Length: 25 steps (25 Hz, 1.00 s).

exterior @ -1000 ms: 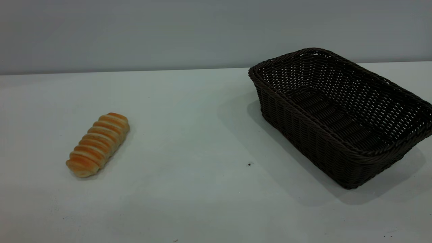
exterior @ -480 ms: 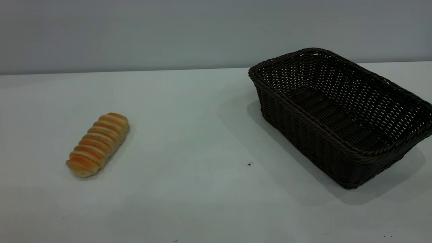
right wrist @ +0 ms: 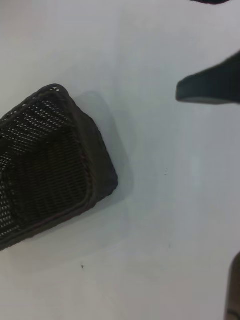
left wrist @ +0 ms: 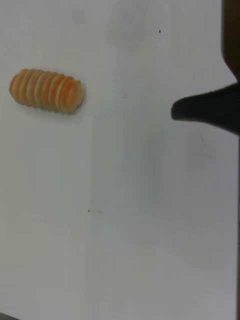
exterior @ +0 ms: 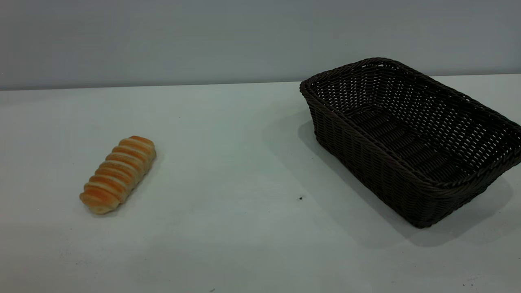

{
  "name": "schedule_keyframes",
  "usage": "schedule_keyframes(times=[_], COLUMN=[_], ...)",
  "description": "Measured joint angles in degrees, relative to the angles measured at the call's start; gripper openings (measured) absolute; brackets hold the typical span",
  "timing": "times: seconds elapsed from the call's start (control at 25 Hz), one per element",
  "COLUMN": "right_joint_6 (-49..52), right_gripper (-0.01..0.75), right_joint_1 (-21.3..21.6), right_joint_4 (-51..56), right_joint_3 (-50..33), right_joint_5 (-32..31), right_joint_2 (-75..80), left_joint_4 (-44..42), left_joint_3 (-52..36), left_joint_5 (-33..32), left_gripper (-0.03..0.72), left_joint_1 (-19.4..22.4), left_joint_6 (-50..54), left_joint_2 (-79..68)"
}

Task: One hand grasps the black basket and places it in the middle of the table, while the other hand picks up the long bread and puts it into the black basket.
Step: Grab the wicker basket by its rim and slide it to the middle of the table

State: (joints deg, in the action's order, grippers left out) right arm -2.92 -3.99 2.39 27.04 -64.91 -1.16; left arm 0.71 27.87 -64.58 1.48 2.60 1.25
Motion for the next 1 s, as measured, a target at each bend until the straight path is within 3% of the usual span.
schedule_keyframes(times=[0.2,0.32,0.56,0.76,1.0], right_joint_6=[1.4,2.9,0.4,-1.0,-2.6], right_gripper=[0.405,0.405,0.437,0.494,0.501], right_joint_1=[0.0,0.0,0.0,0.0,0.0], right_joint_4=[0.8,1.8,1.6,2.6,13.6], right_joint_3=[0.3,2.0,8.5,13.4,17.3], right_joint_5=[0.3,4.0,12.8,19.2,25.9], right_joint_2=[0.7,6.0,26.1,43.5,64.8], left_joint_4=[-0.1,-0.2,0.2,0.6,0.8], left_joint_3=[0.2,2.0,9.1,16.5,21.1], left_joint_5=[0.2,3.0,13.2,17.8,21.3], left_gripper=[0.582,0.582,0.582,0.582,0.582], left_joint_1=[0.0,0.0,0.0,0.0,0.0], left_joint_6=[0.0,-0.3,-2.6,-6.4,-10.3], left_joint_2=[-0.6,-5.0,-23.7,-39.4,-52.9])
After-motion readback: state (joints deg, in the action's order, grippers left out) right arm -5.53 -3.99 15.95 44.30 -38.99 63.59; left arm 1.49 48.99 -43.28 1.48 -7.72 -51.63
